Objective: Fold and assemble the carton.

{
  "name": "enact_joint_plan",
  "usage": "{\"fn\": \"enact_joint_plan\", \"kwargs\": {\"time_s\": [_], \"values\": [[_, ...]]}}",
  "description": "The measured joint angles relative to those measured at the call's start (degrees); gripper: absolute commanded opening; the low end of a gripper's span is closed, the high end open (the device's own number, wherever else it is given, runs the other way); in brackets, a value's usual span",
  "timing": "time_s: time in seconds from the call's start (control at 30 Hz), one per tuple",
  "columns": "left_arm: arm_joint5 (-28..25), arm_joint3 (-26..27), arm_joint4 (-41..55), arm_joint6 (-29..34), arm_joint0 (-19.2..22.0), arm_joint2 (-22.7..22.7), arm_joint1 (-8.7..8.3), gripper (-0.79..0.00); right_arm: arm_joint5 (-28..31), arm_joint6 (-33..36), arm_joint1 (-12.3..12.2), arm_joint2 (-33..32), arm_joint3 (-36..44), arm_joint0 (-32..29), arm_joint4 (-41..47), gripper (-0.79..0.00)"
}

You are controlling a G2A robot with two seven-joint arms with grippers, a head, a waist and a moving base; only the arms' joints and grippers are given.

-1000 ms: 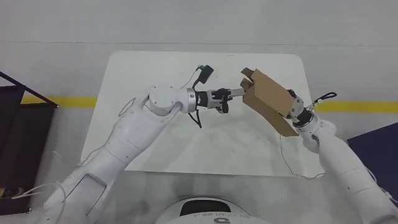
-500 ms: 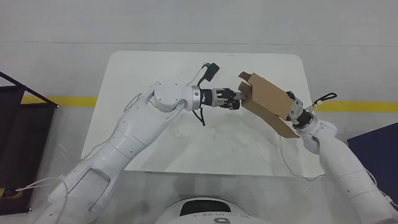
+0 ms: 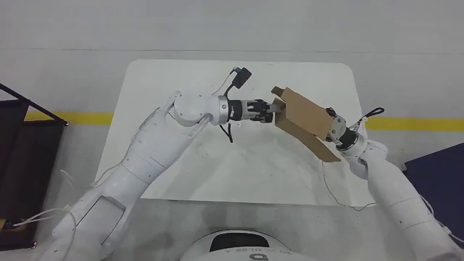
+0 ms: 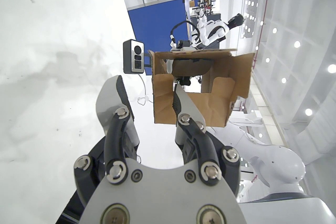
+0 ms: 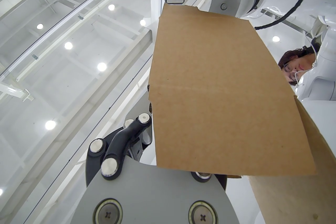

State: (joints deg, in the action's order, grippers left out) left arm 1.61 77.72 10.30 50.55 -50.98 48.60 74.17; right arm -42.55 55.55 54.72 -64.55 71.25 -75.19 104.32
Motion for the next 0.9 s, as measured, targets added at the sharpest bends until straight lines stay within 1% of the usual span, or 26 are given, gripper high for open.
{"fn": "enact_joint_plan", "kwargs": {"time_s": [0.1, 0.23, 0.47, 0.63, 0.73, 0.9], "values": [[0.28, 0.77, -1.57, 0.22, -0.04, 0.52, -0.25, -0.480, -0.27, -0.34, 0.32, 0.10, -0.25, 0.21, -0.21, -0.785], [0.20, 1.20, -0.28, 0.76, -0.80, 2.39, -0.66, -0.483, -0.68, -0.61, 0.73, 0.06, -0.79, 0.60, -0.01, -0.785], [-0.75, 1.34, 0.91, 2.25, -3.24, 7.81, -2.13, -0.483, -1.39, -0.65, 1.32, -0.47, -1.47, 0.96, 0.24, -0.785], [-0.26, 1.65, 0.33, 2.74, -5.48, 11.47, -3.27, -0.489, -1.84, -0.81, 1.71, -0.87, -1.61, 1.12, 0.25, -0.785], [0.22, 1.27, -0.17, 3.24, -6.07, 11.61, -3.48, -0.486, -2.25, -1.03, 1.95, -0.94, -1.42, 1.24, 0.06, -0.785], [-0.13, -0.17, 0.86, 3.69, -5.11, 8.68, -2.75, -0.474, -2.54, -1.36, 2.35, -1.11, -0.95, 1.44, -0.40, -0.785]]}}
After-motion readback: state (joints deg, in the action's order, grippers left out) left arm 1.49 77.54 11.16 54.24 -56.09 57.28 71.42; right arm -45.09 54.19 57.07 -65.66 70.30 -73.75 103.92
